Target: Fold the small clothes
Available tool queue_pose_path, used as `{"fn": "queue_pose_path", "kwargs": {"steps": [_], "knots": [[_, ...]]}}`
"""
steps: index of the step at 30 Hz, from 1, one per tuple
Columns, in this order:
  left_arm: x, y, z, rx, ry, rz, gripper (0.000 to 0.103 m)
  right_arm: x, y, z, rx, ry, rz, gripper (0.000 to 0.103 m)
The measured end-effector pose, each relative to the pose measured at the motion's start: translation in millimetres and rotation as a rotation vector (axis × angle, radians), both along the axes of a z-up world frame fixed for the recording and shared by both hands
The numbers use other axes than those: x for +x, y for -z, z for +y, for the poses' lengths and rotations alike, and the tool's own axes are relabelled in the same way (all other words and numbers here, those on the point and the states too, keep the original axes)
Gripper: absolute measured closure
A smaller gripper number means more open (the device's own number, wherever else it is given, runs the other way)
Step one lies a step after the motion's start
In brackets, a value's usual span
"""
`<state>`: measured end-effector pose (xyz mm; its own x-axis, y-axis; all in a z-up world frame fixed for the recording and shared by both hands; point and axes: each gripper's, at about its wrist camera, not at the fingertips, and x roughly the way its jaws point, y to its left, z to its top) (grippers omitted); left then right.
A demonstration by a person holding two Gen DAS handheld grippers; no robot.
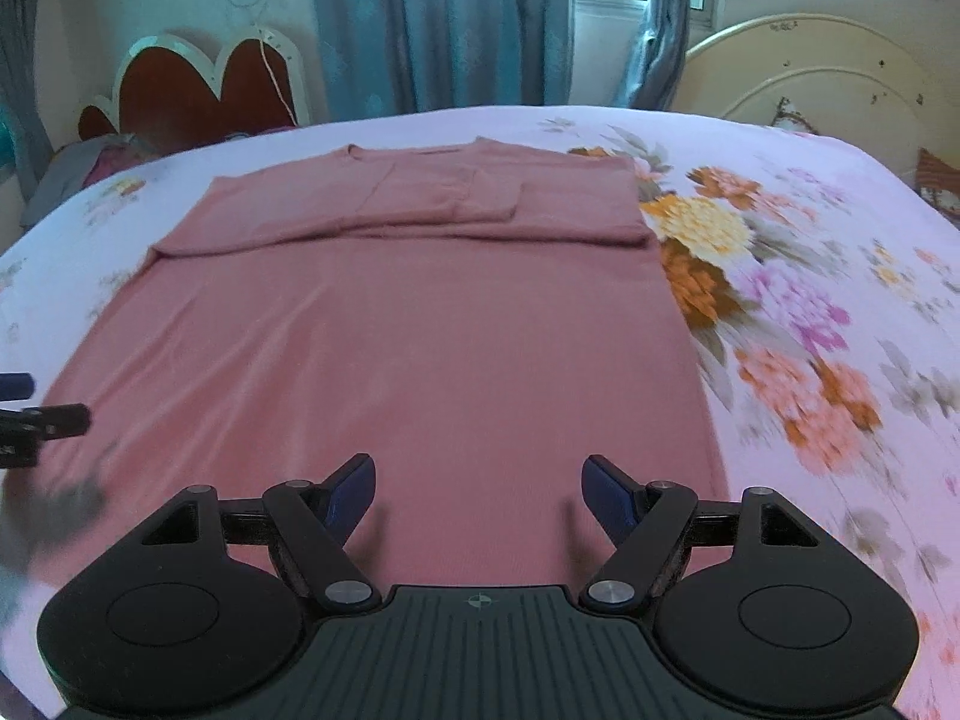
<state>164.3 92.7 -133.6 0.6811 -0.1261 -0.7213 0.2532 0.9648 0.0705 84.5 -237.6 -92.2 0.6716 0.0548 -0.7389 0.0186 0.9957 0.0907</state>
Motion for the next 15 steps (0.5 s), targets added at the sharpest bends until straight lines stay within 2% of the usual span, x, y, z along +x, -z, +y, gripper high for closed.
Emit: {"fn": "queue_pose_path", "kwargs": {"steps": [6, 12, 15], "knots": [[-19.1, 4.6, 28.6, -0.020, -0.056, -0.008, 0.025, -26.3, 5.2, -16.6, -0.042, 0.053, 0.004, 0.028], [-32.9, 11.2, 54.3, -0.038, -0.109, 0.017, 0.026, -46.1, 12.5, -41.0, -0.058, 0.114, 0.020, 0.028], [-38.5, 15.7, 63.1, -0.066, -0.117, 0.033, 0.030, -52.6, 16.2, -51.4, -0.050, 0.143, 0.028, 0.028]]}}
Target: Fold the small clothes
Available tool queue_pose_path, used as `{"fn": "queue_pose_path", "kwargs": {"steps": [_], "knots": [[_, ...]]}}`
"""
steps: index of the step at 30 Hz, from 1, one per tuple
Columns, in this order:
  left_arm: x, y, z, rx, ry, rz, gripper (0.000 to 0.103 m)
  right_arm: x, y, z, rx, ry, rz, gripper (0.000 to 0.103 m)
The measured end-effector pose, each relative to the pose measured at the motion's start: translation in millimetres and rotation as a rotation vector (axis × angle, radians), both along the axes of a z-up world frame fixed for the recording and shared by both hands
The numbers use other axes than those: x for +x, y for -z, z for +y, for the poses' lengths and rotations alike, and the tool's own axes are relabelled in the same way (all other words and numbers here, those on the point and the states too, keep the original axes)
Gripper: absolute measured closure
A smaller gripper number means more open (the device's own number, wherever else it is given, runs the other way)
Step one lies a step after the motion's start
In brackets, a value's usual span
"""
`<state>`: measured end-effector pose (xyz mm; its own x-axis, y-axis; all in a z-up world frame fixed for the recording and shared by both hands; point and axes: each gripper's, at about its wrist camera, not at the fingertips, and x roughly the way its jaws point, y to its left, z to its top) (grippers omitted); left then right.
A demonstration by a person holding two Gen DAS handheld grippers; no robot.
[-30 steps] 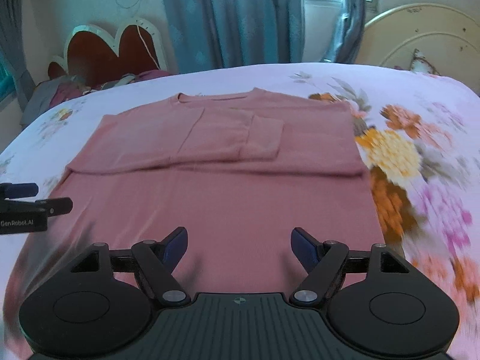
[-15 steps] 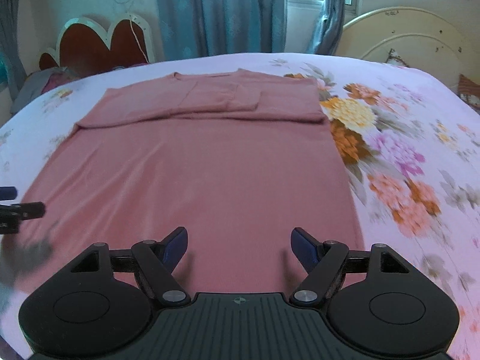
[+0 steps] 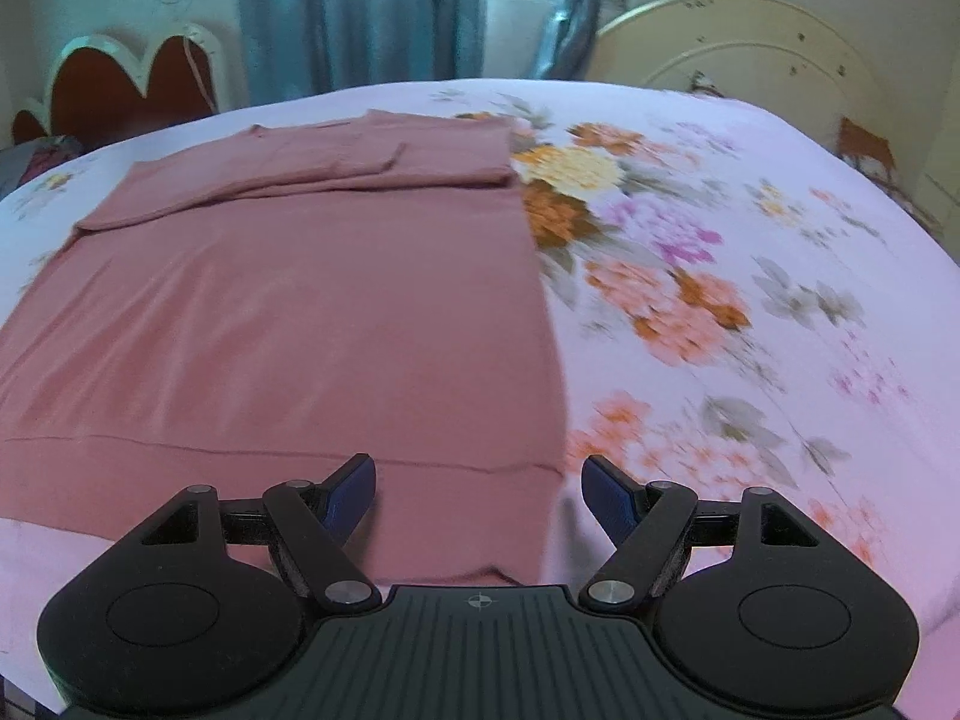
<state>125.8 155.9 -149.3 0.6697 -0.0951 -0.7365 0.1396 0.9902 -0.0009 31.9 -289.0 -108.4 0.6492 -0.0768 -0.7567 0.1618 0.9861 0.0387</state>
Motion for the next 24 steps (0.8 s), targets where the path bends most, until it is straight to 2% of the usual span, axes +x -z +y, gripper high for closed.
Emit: {"fn": "queue_pose_path", "kwargs": {"steps": [2, 10, 11, 12, 13, 14, 16, 17, 19, 21, 24], "knots": [[-3.4, 2.2, 3.1, -0.024, 0.002, 0.010, 0.033, -2.4, 2.3, -4.8, 0.012, 0.014, 0.008, 0.028], [-6.3, 18.1, 12.6, -0.104, -0.014, 0.072, 0.033, 3.5, 14.8, -10.9, 0.075, 0.046, 0.032, 0.029], [-5.8, 18.9, 13.3, -0.115, -0.013, 0.072, 0.033, 3.9, 16.4, -11.0, 0.085, 0.047, 0.035, 0.037], [-6.0, 19.4, 13.9, -0.126, -0.014, 0.073, 0.034, 4.5, 17.7, -10.7, 0.096, 0.044, 0.037, 0.050], [-5.7, 19.7, 14.5, -0.138, -0.015, 0.077, 0.036, 4.7, 17.7, -9.4, 0.100, 0.044, 0.037, 0.051], [-5.3, 19.5, 14.5, -0.149, -0.012, 0.080, 0.038, 5.3, 17.5, -7.6, 0.095, 0.043, 0.037, 0.052], [-4.5, 19.1, 13.6, -0.174, 0.002, 0.091, 0.056, 6.0, 17.2, -6.8, 0.101, 0.040, 0.039, 0.056], [-3.7, 19.1, 12.7, -0.184, 0.011, 0.097, 0.060, 6.6, 16.7, -7.3, 0.113, 0.038, 0.042, 0.062], [-1.2, 19.2, 11.7, -0.205, 0.033, 0.117, 0.084, 7.0, 15.7, -6.6, 0.117, 0.031, 0.049, 0.071], [2.1, 17.5, 11.0, -0.233, 0.050, 0.129, 0.096, 8.2, 14.3, -6.5, 0.126, 0.024, 0.057, 0.086], [4.3, 9.8, 8.6, -0.235, 0.071, 0.103, 0.098, 8.8, 8.8, -10.1, 0.148, 0.018, 0.055, 0.091]]}}
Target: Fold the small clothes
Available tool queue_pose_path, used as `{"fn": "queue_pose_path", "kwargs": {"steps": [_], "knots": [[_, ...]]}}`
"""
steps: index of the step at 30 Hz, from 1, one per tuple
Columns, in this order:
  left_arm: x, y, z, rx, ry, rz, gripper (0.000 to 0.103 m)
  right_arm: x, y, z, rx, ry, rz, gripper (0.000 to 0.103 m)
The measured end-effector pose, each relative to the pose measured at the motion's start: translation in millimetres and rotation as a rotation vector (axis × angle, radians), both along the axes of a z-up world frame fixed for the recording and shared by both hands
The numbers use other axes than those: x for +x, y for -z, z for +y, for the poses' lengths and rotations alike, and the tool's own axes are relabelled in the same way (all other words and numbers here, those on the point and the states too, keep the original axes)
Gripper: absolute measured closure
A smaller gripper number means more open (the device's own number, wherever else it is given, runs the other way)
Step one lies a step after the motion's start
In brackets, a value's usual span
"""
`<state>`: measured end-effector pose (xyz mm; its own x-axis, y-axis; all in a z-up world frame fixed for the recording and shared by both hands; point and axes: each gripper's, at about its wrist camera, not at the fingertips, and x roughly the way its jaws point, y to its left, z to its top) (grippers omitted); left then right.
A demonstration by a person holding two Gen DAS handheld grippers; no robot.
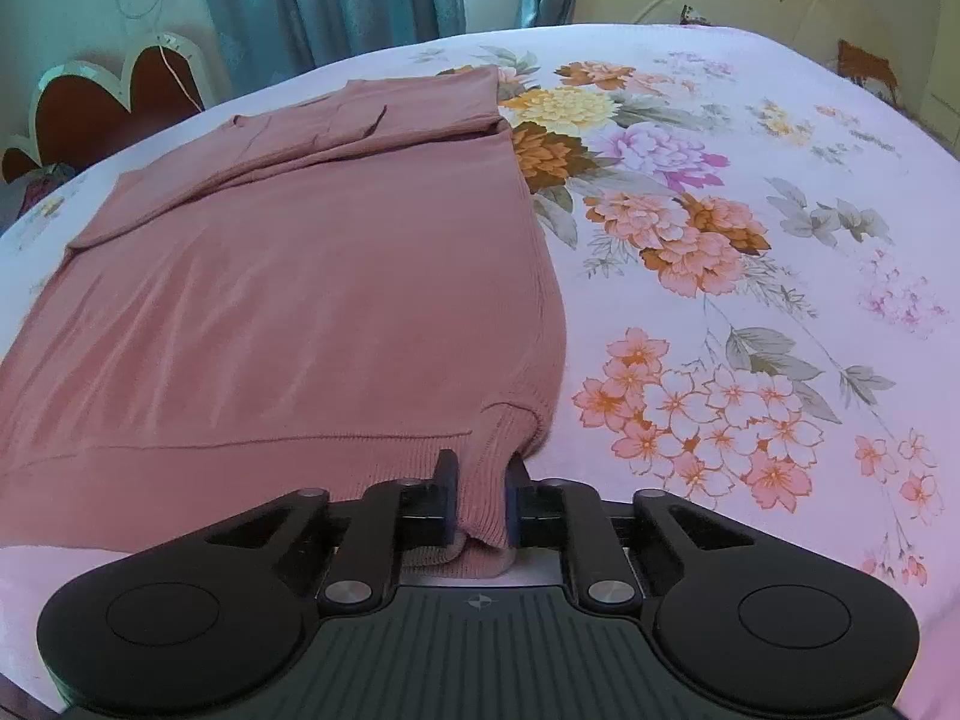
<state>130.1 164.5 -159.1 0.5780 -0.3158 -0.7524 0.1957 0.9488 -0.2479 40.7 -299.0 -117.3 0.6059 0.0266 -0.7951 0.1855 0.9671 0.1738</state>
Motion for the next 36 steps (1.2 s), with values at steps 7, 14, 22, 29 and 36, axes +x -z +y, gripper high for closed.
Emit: {"fn": "queue_pose_path", "kwargs": {"steps": [7, 14, 22, 29, 36], "knots": [[12.0, -33.5, -4.3, -0.041, 0.016, -0.083, 0.098, 3.3, -27.8, -6.8, 0.024, -0.012, -0.072, 0.092], [46.9, -67.5, -14.5, -0.075, -0.010, -0.173, 0.098, 33.7, -59.5, -23.4, 0.076, 0.004, -0.172, 0.092], [113.4, -88.5, -30.4, -0.085, -0.043, -0.245, 0.098, 109.9, -85.9, -51.1, 0.143, 0.029, -0.244, 0.092], [184.7, -90.6, -44.4, -0.092, -0.084, -0.270, 0.098, 196.6, -88.5, -66.5, 0.189, 0.053, -0.268, 0.092], [262.9, -82.9, -56.2, -0.095, -0.151, -0.246, 0.098, 293.4, -70.7, -77.9, 0.231, 0.096, -0.240, 0.092]]}}
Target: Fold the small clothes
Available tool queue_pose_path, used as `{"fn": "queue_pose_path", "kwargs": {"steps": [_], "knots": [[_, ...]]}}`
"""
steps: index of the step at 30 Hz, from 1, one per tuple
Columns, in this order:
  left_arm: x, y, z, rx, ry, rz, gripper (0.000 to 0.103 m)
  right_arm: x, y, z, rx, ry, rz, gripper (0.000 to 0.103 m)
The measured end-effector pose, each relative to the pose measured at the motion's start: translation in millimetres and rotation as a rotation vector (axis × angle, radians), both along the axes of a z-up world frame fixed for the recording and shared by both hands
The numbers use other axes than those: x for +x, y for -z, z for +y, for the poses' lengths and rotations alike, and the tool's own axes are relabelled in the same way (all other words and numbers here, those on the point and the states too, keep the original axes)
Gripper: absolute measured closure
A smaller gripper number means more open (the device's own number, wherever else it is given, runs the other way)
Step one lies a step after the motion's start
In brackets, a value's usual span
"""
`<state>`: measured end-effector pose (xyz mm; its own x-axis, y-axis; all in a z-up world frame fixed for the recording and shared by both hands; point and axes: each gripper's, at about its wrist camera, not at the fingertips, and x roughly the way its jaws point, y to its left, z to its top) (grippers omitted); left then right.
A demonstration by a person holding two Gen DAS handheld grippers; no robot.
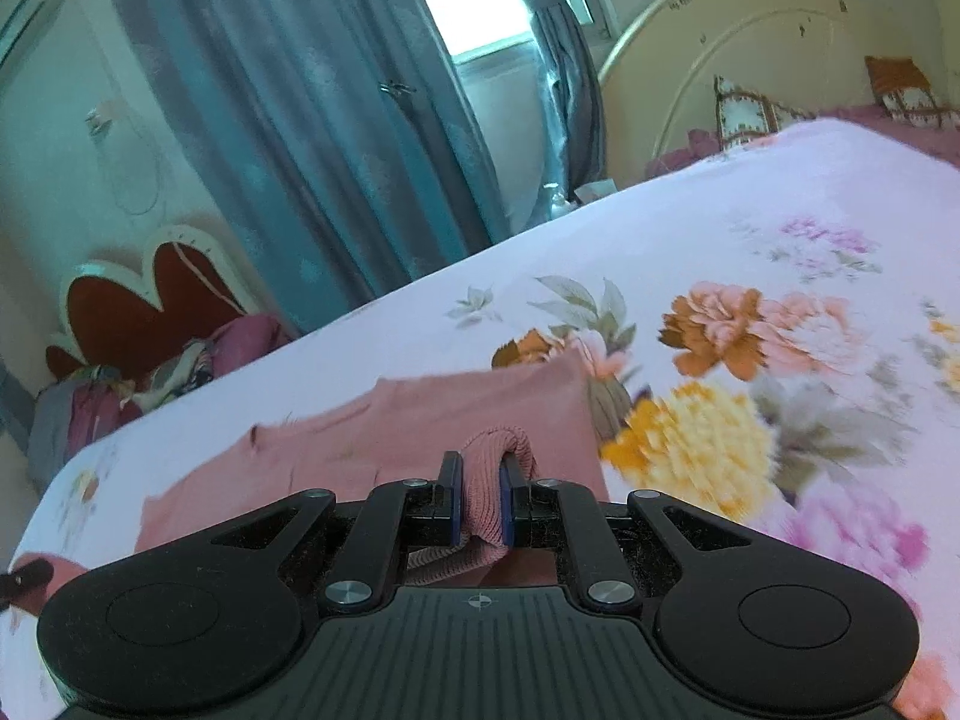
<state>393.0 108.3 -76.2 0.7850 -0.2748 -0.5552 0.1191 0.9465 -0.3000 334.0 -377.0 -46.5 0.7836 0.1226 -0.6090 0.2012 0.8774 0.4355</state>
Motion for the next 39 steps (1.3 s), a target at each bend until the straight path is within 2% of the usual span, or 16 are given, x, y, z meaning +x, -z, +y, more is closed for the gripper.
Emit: {"fn": "queue_pose_path", "kwargs": {"steps": [7, 14, 17, 19, 20, 21, 26, 31, 33, 36, 37, 39], "knots": [[70.1, 26.4, -3.9, 0.012, -0.068, 0.064, 0.098, 76.7, 34.1, -9.1, 0.036, 0.049, 0.071, 0.092], [109.4, 57.5, -17.3, 0.098, -0.087, 0.143, 0.096, 125.5, 72.6, -6.9, 0.002, 0.040, 0.162, 0.091], [114.6, 63.1, -16.7, 0.151, -0.103, 0.148, 0.074, 134.0, 80.3, -7.5, -0.005, 0.021, 0.172, 0.090], [111.2, 58.1, -8.4, 0.139, -0.103, 0.128, 0.036, 134.1, 75.7, -9.0, -0.023, 0.014, 0.143, 0.068], [107.3, 54.1, -4.1, 0.132, -0.107, 0.107, 0.028, 132.2, 71.4, -10.8, -0.039, 0.019, 0.119, 0.038], [102.9, 49.7, 0.7, 0.131, -0.110, 0.078, 0.023, 129.8, 67.9, -12.3, -0.053, 0.019, 0.091, 0.025], [103.0, 43.4, 7.0, 0.186, -0.011, 0.059, 0.023, 133.0, 68.6, -14.7, -0.069, -0.086, 0.074, 0.025], [120.6, 62.7, -13.7, 0.246, 0.103, 0.092, 0.024, 139.5, 84.9, -9.8, -0.071, -0.176, 0.086, 0.026], [129.2, 72.1, -22.5, 0.281, 0.125, 0.114, 0.025, 143.7, 88.7, -5.3, -0.095, -0.211, 0.084, 0.026], [137.7, 81.8, -26.0, 0.290, 0.148, 0.130, 0.030, 151.0, 91.1, -1.2, -0.125, -0.261, 0.075, 0.026], [138.5, 83.2, -26.3, 0.290, 0.155, 0.136, 0.034, 154.3, 92.3, 0.2, -0.136, -0.276, 0.076, 0.029], [144.5, 88.8, -25.1, 0.287, 0.170, 0.151, 0.039, 161.1, 96.4, 3.1, -0.158, -0.310, 0.090, 0.042]]}}
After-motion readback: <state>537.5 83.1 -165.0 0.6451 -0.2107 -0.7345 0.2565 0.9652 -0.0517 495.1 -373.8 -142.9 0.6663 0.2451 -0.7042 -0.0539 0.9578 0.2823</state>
